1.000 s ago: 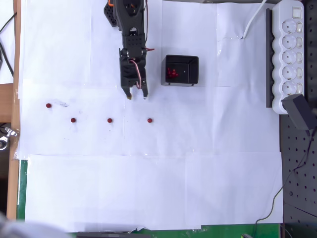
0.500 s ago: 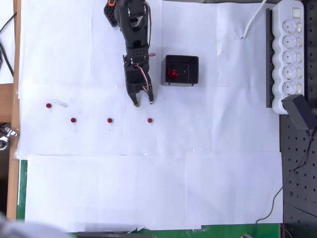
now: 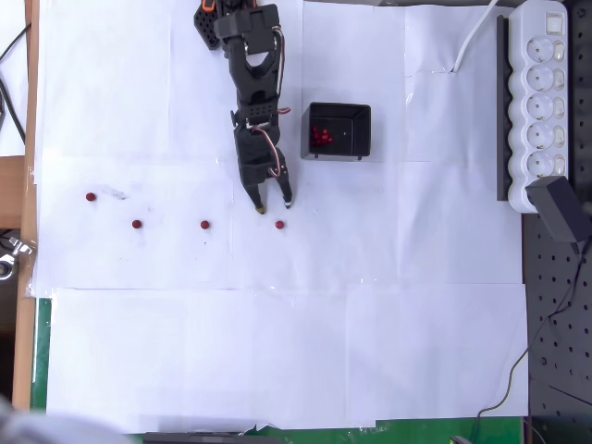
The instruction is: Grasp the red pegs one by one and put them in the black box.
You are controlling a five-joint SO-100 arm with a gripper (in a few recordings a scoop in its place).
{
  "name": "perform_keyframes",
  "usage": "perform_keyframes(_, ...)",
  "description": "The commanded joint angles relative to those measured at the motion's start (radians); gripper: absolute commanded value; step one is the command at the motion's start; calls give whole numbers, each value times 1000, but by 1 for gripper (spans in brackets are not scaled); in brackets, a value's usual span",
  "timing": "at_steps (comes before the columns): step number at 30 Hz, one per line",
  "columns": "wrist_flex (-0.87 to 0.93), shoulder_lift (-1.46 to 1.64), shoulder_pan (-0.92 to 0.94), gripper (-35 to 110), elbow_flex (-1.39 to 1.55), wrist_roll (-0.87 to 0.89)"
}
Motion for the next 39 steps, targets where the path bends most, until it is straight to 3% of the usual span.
perform_keyframes(1,-46,28,-29,19,84,0)
perform_keyframes(28,-67,156,-32,19,224,8)
perform_keyframes(39,-67,158,-29,3,221,2)
